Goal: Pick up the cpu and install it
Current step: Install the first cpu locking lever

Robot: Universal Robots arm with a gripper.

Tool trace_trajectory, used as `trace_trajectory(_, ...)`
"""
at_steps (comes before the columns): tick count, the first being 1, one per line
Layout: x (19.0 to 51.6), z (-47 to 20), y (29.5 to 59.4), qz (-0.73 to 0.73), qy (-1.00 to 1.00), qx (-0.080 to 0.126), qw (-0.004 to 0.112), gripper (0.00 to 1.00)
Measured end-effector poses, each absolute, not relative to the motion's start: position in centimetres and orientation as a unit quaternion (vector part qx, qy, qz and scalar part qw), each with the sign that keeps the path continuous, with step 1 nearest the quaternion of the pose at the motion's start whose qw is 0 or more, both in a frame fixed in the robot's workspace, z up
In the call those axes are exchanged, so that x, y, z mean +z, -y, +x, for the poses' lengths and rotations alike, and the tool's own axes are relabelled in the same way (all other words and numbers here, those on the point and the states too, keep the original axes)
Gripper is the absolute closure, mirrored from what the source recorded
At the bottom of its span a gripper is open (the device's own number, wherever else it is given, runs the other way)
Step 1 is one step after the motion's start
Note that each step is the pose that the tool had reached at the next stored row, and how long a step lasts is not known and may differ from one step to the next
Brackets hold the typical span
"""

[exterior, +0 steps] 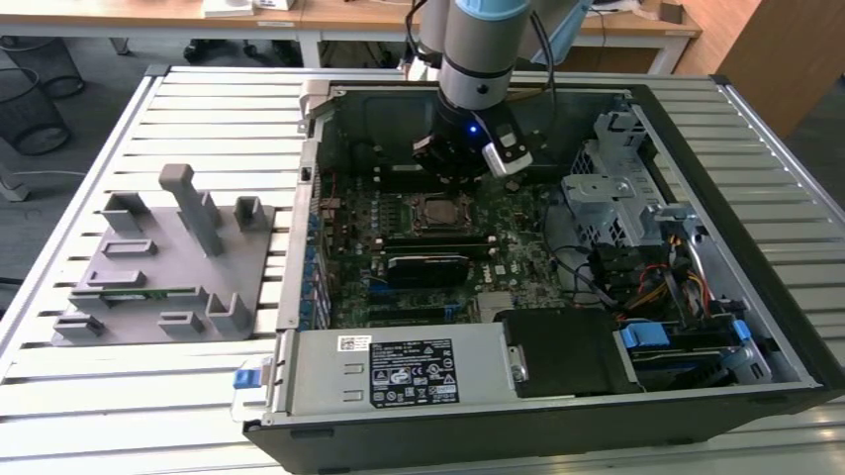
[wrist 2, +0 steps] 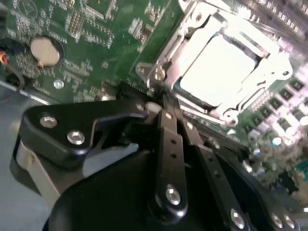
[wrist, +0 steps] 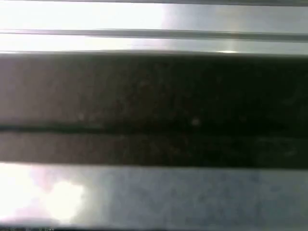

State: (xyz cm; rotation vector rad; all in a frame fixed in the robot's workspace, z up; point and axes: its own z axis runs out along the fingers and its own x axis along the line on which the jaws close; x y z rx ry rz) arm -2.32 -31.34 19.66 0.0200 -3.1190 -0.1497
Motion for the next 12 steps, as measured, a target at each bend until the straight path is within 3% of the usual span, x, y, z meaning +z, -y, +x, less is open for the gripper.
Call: trace_trajectory(12,19.78,-2.33,31.36,0.006,0.999,-0.035,0.01,0.89)
